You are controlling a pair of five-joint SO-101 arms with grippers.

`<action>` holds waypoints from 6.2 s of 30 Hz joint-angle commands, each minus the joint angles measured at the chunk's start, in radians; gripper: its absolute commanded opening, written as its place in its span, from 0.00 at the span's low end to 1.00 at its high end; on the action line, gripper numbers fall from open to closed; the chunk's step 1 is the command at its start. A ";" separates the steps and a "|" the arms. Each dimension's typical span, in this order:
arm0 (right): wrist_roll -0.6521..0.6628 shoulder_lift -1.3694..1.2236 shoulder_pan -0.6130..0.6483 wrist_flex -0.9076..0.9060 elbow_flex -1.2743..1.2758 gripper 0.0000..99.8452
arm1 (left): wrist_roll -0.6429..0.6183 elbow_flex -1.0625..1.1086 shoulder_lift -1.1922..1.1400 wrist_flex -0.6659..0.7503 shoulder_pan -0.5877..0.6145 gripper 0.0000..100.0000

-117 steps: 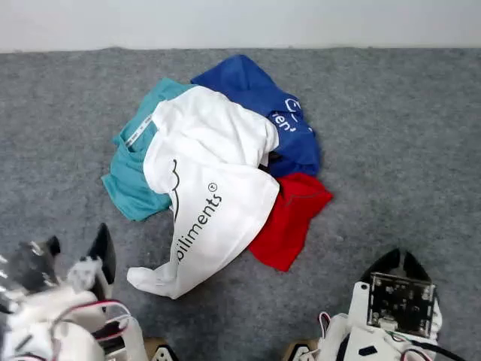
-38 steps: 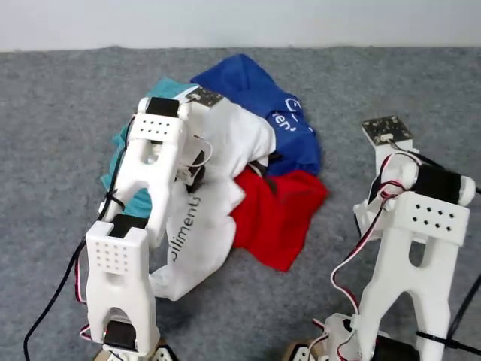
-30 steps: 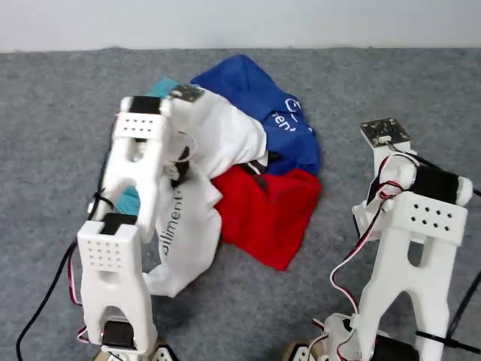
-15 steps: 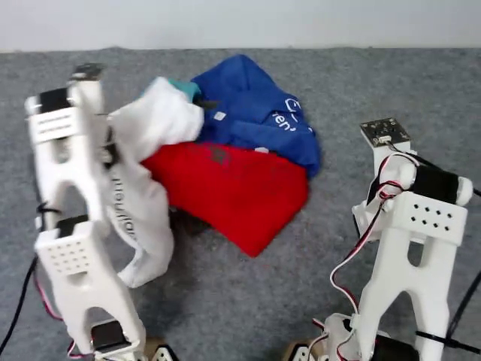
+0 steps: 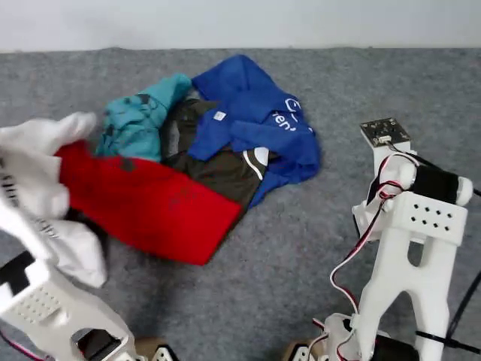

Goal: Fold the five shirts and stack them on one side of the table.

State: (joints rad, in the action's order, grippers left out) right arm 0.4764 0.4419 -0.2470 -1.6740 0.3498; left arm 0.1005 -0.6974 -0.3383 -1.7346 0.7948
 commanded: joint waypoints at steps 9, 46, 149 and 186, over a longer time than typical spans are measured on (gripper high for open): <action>0.005 -0.001 0.008 0.010 -0.003 0.20 | -0.008 0.097 0.107 -0.020 -0.126 0.01; 0.011 -0.001 0.007 0.059 0.114 0.20 | 0.032 0.305 0.446 -0.017 -0.462 0.33; 0.008 -0.001 0.008 0.070 0.118 0.20 | -0.310 0.065 0.118 -0.017 -0.339 0.02; 0.012 0.005 0.007 0.150 0.241 0.20 | -0.400 -0.038 0.117 0.138 -0.560 0.34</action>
State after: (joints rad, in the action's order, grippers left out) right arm 0.4764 0.4388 -0.2470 -1.5344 0.5938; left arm -0.2616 -0.7725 -0.2570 -1.6594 0.2486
